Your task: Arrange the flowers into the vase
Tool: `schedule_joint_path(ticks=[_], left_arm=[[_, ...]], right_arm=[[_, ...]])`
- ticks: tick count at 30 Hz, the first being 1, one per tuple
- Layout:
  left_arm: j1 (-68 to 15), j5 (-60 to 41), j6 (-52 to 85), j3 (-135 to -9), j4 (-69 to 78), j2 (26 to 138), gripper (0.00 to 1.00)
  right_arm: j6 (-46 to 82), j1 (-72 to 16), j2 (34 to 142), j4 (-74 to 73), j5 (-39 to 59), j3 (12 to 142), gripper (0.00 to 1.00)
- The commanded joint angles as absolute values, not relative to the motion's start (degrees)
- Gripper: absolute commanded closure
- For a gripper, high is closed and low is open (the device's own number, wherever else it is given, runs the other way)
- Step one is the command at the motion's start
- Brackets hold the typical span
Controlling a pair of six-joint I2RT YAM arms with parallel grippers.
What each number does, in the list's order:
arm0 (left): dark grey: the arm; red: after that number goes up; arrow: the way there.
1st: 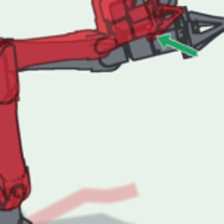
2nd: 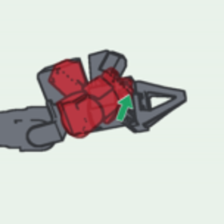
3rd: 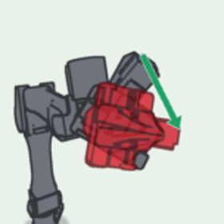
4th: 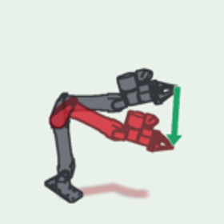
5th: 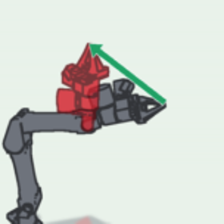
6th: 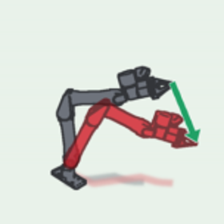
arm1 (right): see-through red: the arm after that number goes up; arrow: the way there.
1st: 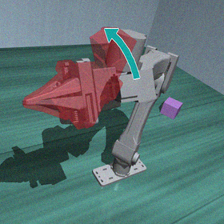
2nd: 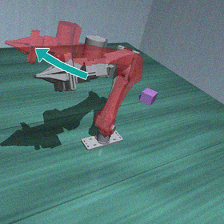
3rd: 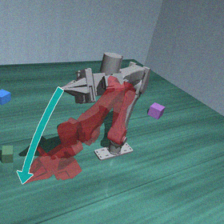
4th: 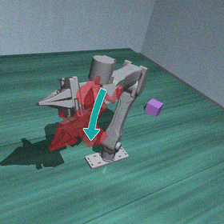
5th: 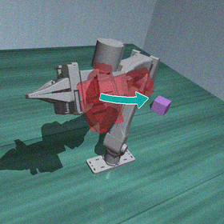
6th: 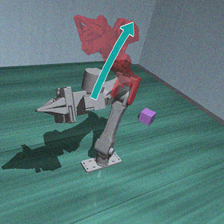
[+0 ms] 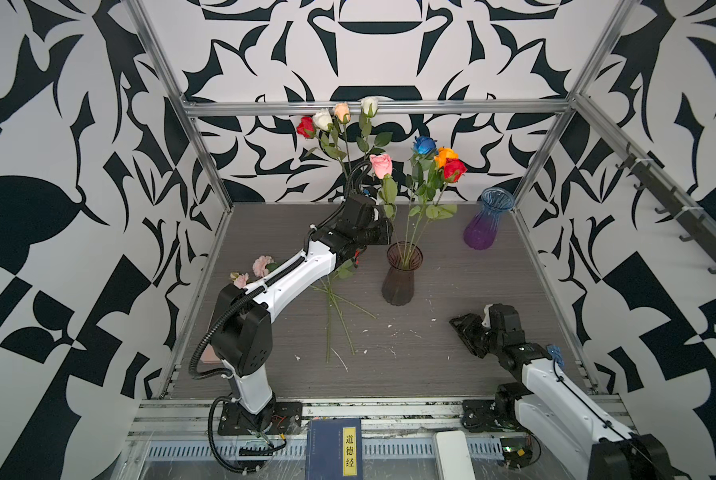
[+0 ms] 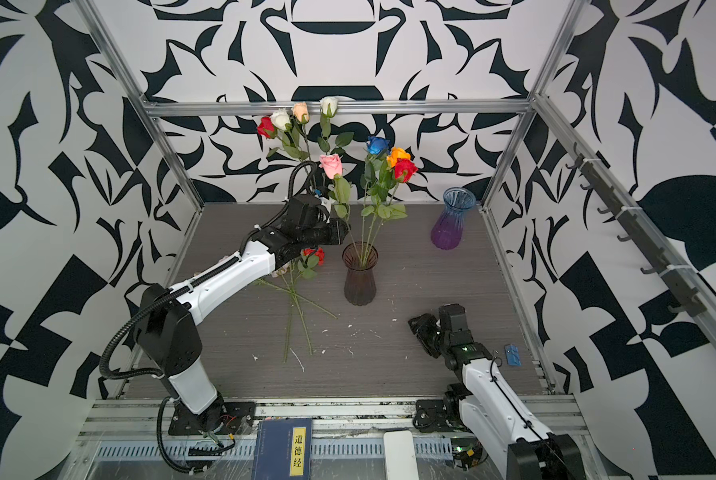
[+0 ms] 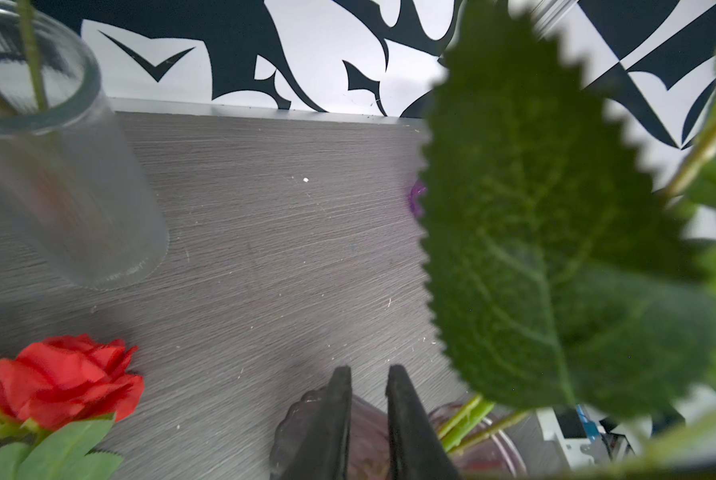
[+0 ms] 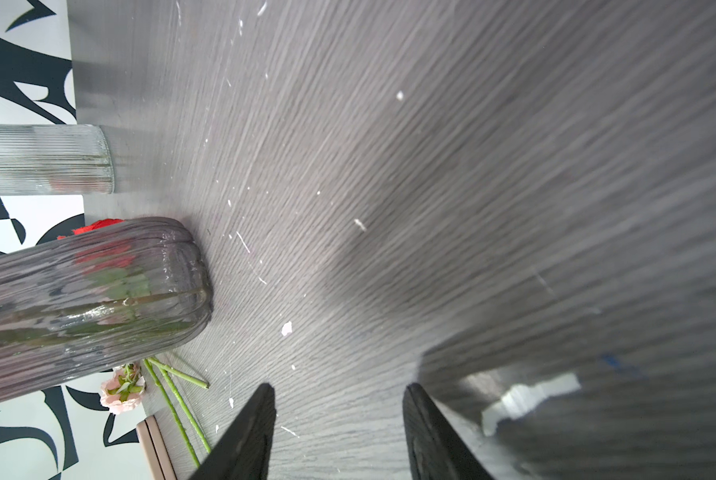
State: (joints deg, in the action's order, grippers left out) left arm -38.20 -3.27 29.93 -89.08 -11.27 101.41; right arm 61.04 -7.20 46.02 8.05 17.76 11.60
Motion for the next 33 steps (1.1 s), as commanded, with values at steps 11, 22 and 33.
schedule_joint_path(ticks=[11, 22, 33], left_arm=[[-38.1, -10.1, 31.0, -98.1, -14.0, 107.1, 0.81], [-37.4, -7.4, 28.6, -98.5, -21.1, 105.9, 0.79], [-33.8, -7.9, 27.8, -80.3, -19.3, 91.3, 0.72]], right_arm=[[60.7, -6.9, 45.1, 8.2, 17.3, 12.0, 0.47], [60.6, -7.0, 45.1, 7.9, 17.2, 11.7, 0.47], [60.4, -7.0, 42.3, 8.1, 17.0, 11.2, 0.45]])
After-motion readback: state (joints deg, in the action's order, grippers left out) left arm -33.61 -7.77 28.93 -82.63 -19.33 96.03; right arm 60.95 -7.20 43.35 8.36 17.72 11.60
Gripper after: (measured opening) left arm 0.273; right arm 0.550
